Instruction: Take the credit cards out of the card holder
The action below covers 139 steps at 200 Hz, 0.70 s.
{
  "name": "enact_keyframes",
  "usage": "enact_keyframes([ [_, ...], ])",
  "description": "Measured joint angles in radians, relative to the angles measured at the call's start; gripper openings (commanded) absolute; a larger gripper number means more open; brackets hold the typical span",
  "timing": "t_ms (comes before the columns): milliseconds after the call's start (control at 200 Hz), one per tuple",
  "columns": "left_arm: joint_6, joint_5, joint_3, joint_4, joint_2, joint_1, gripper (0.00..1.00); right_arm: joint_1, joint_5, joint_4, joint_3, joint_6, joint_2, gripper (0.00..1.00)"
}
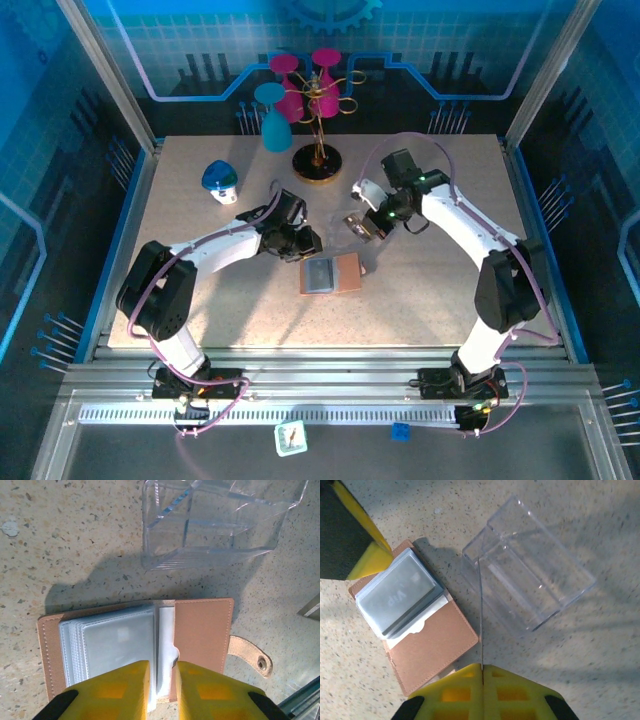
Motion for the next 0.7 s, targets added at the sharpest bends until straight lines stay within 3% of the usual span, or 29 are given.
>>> enact_keyframes([
  [310, -0.007, 0.004, -0.031, 0.026, -0.024, 0.011, 0.23, 0.026, 0.054, -0.111, 0.185, -0.286, 0.135, 0.0],
  [695, -0.023, 0.01, -0.111, 0.027, -0.123, 0.078, 0.25, 0.06, 0.074, -0.188, 0.348, -0.439, 0.281, 0.0],
])
